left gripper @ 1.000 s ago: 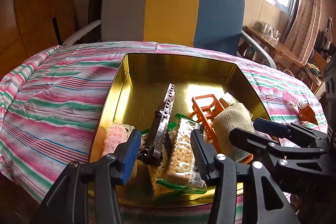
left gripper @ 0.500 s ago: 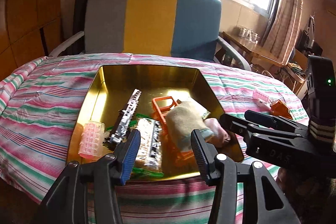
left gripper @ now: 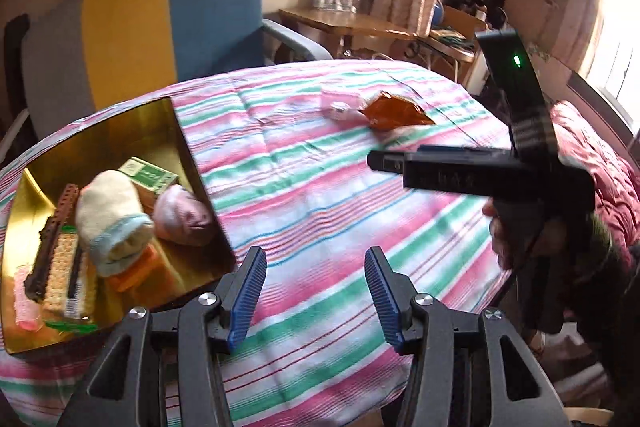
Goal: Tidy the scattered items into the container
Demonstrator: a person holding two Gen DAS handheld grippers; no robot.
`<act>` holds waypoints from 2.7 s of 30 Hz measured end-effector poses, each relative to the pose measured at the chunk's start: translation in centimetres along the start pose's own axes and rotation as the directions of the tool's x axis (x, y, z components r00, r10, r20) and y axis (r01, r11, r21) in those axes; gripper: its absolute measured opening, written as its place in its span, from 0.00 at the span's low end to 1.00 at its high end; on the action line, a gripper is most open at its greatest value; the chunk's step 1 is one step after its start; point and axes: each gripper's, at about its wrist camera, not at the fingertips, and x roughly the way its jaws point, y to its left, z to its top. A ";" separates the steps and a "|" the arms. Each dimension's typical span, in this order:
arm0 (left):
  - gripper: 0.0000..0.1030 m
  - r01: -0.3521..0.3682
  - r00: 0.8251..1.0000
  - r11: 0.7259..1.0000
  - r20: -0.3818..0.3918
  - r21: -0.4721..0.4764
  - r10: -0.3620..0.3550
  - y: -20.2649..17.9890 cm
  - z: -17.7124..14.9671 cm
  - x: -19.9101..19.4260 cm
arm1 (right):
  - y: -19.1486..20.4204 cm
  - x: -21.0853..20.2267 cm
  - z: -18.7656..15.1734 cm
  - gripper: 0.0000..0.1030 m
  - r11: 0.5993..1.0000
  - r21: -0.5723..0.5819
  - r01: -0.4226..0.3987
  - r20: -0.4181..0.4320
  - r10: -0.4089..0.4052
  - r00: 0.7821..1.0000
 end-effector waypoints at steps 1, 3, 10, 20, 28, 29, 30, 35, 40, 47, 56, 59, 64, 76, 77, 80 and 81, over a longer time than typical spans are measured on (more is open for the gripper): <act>0.51 0.014 1.000 1.000 -0.022 0.011 -0.014 -0.4 -0.1 0.8 | -1.4 -0.2 0.4 0.74 1.000 0.022 0.005 0.004 -0.005 1.000; 0.51 0.037 0.997 0.999 -0.062 0.013 -0.037 -0.8 -0.3 2.2 | -3.7 -0.5 1.7 0.74 0.998 0.055 0.010 0.019 -0.011 1.000; 0.51 0.075 0.989 0.997 -0.132 0.001 -0.074 -0.7 -1.1 4.5 | -9.2 2.2 8.2 0.77 0.993 0.090 0.073 0.023 -0.075 0.997; 0.51 0.093 0.983 0.996 -0.158 -0.019 -0.094 0.1 -1.3 6.1 | -13.9 10.9 12.7 0.80 0.973 0.232 -0.019 -0.149 0.054 0.987; 0.51 0.098 0.983 0.994 -0.153 -0.042 -0.103 0.2 -1.2 6.1 | -9.0 8.9 7.0 0.82 0.894 0.217 -0.393 -0.227 0.438 0.870; 0.52 0.098 0.983 0.994 -0.154 -0.047 -0.104 0.3 -1.2 6.0 | -8.3 8.4 6.1 0.81 0.871 0.220 -0.440 -0.233 0.485 0.843; 0.52 0.100 0.982 0.994 -0.156 -0.054 -0.107 0.3 -1.2 6.0 | -7.8 7.9 5.5 0.81 0.857 0.227 -0.463 -0.233 0.510 0.828; 0.52 0.100 0.981 0.993 -0.161 -0.067 -0.110 0.2 -1.4 5.7 | -6.7 5.8 4.3 0.81 0.894 0.171 -0.413 -0.230 0.444 0.866; 0.52 0.096 0.981 0.994 -0.162 -0.058 -0.104 -0.2 -1.5 5.8 | -5.3 5.9 7.4 0.83 0.978 0.030 -0.205 -0.156 0.207 0.966; 0.52 0.107 0.980 0.992 -0.160 -0.061 -0.115 0.0 -1.7 5.5 | -1.4 11.1 12.8 0.78 0.986 -0.161 -0.045 -0.140 0.023 0.990; 0.53 0.120 0.979 0.990 -0.154 -0.076 -0.131 0.1 -1.7 5.6 | 0.5 14.6 11.2 0.68 0.887 -0.458 0.059 -0.231 -0.183 0.956; 0.53 0.120 0.979 0.989 -0.156 -0.088 -0.133 0.3 -1.5 5.5 | -1.2 13.2 10.2 0.68 0.890 -0.448 0.082 -0.238 -0.207 0.949; 0.53 0.126 0.976 0.984 -0.161 -0.129 -0.146 0.7 -1.0 5.3 | -5.8 9.3 8.4 0.68 0.949 -0.302 0.089 -0.239 -0.166 0.957; 0.53 0.130 0.985 0.982 -0.096 -0.137 -0.144 0.2 2.0 4.1 | -10.3 -0.3 1.2 0.71 0.997 -0.071 0.027 -0.149 -0.038 0.988; 0.53 0.132 0.985 0.981 -0.093 -0.145 -0.146 0.1 2.2 3.9 | -9.8 -1.1 1.1 0.71 0.998 -0.058 -0.012 -0.127 0.004 0.992; 0.53 0.129 0.986 0.977 -0.081 -0.168 -0.144 0.1 2.5 3.5 | -7.5 -2.2 1.4 0.73 0.991 -0.030 -0.132 -0.070 0.130 0.989; 0.53 0.126 0.987 0.977 -0.078 -0.171 -0.141 0.2 2.6 3.4 | -6.7 -1.9 1.7 0.74 0.986 -0.022 -0.167 -0.061 0.165 0.984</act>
